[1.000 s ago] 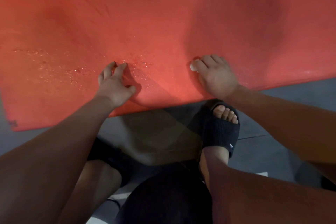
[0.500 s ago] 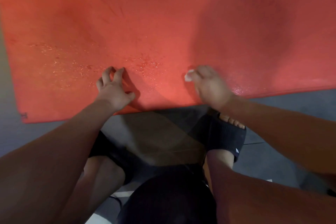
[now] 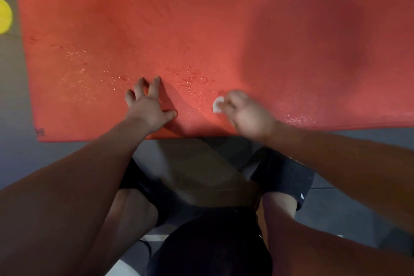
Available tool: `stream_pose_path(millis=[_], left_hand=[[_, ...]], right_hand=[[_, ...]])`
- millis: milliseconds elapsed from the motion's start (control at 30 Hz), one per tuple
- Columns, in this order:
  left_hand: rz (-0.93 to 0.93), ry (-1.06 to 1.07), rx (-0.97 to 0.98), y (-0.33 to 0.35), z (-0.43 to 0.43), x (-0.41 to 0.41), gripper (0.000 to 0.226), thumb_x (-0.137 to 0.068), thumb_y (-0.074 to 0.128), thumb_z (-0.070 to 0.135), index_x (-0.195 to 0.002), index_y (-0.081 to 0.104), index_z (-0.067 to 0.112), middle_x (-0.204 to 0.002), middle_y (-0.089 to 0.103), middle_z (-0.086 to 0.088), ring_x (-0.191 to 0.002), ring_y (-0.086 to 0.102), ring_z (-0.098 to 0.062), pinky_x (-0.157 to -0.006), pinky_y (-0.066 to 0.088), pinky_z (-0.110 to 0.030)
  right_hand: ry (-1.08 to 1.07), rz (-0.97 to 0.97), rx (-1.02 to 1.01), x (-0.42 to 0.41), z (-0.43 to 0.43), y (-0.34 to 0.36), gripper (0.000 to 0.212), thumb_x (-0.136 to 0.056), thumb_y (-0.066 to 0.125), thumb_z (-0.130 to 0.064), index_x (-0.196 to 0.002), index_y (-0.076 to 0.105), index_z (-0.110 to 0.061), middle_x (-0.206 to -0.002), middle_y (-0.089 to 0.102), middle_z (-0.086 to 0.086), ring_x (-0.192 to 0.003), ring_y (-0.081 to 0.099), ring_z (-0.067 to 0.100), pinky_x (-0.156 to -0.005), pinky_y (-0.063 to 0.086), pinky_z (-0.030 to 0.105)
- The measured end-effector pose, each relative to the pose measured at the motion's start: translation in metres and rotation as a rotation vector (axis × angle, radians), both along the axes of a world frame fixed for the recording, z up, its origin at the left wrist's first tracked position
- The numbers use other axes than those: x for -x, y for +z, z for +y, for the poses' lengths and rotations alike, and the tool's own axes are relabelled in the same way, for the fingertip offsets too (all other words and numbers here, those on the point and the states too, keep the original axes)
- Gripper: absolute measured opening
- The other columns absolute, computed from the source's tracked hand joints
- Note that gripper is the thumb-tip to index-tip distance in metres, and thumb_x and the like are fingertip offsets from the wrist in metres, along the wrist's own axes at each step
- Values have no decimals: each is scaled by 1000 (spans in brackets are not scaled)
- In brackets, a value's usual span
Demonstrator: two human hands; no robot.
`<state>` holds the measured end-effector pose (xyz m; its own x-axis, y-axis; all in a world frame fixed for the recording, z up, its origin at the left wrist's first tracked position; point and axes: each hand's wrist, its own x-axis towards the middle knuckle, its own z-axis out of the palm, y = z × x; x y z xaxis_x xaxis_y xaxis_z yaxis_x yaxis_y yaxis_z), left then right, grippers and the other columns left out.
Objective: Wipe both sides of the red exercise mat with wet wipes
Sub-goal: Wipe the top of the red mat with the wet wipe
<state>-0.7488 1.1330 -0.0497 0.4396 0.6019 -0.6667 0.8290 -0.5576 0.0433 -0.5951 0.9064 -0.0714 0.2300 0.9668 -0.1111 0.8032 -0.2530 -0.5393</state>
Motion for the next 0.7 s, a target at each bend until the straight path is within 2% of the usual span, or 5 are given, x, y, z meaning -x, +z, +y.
stream_pose_path(millis=[100, 333, 433, 567, 700], left_hand=[[1, 0, 3, -1, 0, 2, 109, -82, 75, 56, -160, 2, 38, -166, -4, -8, -150, 0, -46, -124, 13, -53], [-14, 8, -11, 1, 5, 1, 109, -77, 79, 58, -158, 8, 42, -166, 1, -3, -148, 7, -45, -121, 23, -55], [0, 5, -15, 2, 4, 1, 108, -77, 78, 59, -157, 7, 45, -165, 1, 3, -147, 8, -43, -117, 29, -59], [4, 2, -26, 3, 4, 3, 109, -73, 80, 62, -155, 10, 48, -163, 4, 9, -145, 13, -38, -110, 35, -62], [-29, -5, -18, 3, 8, 5, 109, -71, 80, 63, -156, 13, 46, -162, 7, 4, -142, 15, -40, -115, 32, -58]], right_hand=[[392, -57, -68, 18, -7, 2, 23, -103, 37, -50, -107, 57, -39, -102, 48, -17, -98, 43, -5, -89, 34, 20], [-160, -169, -54, -70, 51, -19, 30, -85, 53, -5, -107, 69, -19, -93, 56, 6, -87, 56, 29, -76, 51, 37], [-36, -23, -8, -39, 46, -13, 17, -98, 50, -25, -98, 67, -23, -81, 58, -10, -77, 57, 9, -77, 49, 36], [465, -28, -65, 5, 27, -11, 32, -101, 33, -49, -108, 61, -36, -101, 53, -15, -103, 50, 4, -96, 43, 30], [145, 11, 27, -47, 62, -12, 20, -103, 44, -27, -104, 64, -23, -93, 51, -10, -88, 54, 11, -83, 43, 30]])
